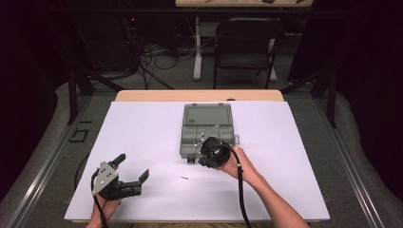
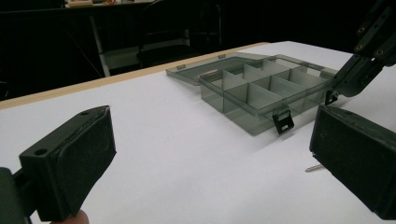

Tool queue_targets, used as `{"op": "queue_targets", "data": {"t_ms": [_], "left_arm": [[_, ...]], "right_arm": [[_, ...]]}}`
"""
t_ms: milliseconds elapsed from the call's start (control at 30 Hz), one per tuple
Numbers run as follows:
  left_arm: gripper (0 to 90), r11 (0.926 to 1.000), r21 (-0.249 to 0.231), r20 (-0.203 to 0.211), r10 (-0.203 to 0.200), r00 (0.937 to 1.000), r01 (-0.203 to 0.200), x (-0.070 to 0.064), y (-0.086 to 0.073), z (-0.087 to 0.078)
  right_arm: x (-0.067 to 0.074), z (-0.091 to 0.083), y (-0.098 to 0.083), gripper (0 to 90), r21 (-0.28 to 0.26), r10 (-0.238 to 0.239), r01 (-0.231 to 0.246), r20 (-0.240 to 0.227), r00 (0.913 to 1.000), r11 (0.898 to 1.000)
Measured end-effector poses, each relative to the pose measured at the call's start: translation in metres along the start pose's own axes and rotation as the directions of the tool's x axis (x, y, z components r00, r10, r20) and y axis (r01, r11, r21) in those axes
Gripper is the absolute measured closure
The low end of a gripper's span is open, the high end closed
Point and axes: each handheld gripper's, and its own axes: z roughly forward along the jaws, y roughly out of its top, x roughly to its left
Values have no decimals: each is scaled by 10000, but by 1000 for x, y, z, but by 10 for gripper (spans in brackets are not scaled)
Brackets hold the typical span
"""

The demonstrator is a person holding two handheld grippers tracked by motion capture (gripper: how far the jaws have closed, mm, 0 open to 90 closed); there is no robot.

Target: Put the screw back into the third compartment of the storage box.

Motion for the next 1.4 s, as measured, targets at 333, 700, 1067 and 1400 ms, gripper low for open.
{"op": "queue_targets", "data": {"t_ms": [333, 700, 1067, 1400], "left_arm": [[1, 10000, 7, 43, 4, 10000, -4, -1, 0, 0], [1, 10000, 63, 7, 34, 10000, -34, 0, 0, 0], [1, 10000, 46, -32, 21, 10000, -21, -1, 0, 1], [1, 10000, 69, -13, 4, 10000, -4, -1, 0, 0]], "right_arm": [[-8, -13, -2, 877, 49, 123, -124, 180, 9998, 9999], [-20, -20, -7, 877, -60, 516, -514, 469, 9976, 9987], [-34, -30, -7, 878, -97, 771, -765, 797, 9938, 9970], [-51, -36, -1, 878, -438, 1058, -1012, 1211, 9870, 9939]]}}
